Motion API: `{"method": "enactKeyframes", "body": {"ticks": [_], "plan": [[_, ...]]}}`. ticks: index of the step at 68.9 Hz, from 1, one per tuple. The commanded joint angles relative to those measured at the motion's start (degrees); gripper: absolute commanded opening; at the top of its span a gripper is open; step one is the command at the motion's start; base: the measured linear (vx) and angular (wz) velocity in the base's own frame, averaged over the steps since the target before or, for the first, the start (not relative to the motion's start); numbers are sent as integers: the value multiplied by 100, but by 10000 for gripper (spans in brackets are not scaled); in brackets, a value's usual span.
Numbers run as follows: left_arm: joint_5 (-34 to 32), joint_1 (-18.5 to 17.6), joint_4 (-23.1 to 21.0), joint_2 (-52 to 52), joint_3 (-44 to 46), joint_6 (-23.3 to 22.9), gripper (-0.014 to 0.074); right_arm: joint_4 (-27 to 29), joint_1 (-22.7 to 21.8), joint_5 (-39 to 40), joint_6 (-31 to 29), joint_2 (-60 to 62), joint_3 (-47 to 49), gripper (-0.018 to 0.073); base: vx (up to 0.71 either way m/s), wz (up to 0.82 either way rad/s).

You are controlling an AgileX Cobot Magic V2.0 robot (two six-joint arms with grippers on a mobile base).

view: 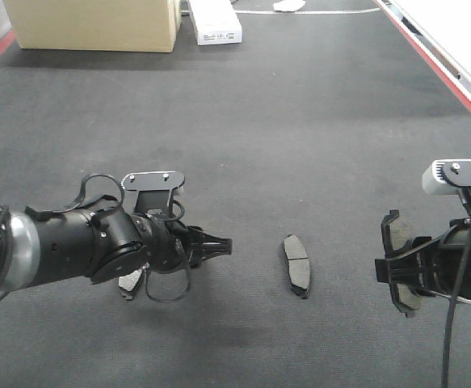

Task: Move and align brake pads A on conveyor
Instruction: 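Swing the left gripper over the belt beside the farther-out brake pad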

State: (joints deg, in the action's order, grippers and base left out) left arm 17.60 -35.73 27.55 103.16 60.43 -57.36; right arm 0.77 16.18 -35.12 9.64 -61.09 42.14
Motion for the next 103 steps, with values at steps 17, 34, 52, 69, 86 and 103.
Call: {"method": "enactKeyframes", "body": {"ticks": [17, 34, 52, 69, 86, 103], "plan": [[-278, 153, 206, 54, 192, -351, 153, -5, -21, 370, -35, 91, 168, 60, 0, 0], [-156, 153, 200, 234, 192, -678, 204, -5, -21, 364, -35, 91, 168, 60, 0, 0], [-118, 134, 200, 261, 192, -725, 283, -5, -21, 371, -35, 91, 168, 60, 0, 0], [-46, 134, 82, 135, 192, -725, 393, -5, -21, 371, -35, 91, 168, 60, 0, 0], [-2, 128, 169, -567, 192, -468, 421, -5, -21, 373, -35, 91, 168, 60, 0, 0], [461, -223, 445, -1551, 35, 450, 373, -5, -21, 373, -35, 91, 168, 60, 0, 0]]}}
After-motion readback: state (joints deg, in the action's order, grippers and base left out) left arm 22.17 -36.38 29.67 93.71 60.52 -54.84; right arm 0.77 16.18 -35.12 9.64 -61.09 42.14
